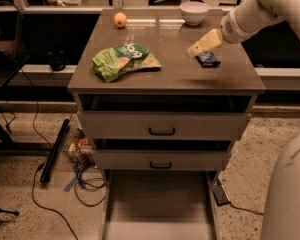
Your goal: Place rxbar blueberry into bottom drawer
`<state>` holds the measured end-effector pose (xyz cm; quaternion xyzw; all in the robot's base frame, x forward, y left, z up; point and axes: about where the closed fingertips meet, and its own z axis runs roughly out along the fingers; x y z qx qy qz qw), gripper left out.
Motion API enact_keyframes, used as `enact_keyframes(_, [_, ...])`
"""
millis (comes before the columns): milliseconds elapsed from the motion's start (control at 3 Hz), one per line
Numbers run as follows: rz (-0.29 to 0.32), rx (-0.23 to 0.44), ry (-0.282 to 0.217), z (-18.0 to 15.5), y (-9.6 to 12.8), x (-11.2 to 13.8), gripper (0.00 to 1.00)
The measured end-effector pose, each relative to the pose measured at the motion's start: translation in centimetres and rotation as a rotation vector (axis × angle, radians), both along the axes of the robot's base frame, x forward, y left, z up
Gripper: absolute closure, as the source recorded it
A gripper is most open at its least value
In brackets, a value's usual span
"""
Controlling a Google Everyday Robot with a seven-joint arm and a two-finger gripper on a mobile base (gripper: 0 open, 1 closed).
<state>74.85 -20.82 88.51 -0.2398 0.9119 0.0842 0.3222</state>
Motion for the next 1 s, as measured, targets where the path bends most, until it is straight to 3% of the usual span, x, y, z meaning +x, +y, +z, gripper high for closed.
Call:
enact_keyframes(667, [-0.089,0.001,-0.049,-2.6,-0.4,4.0,0.00])
enact_keyframes(1000, [-0.100,0.004,-0.044,-4.3,0.3,5.2,0.00])
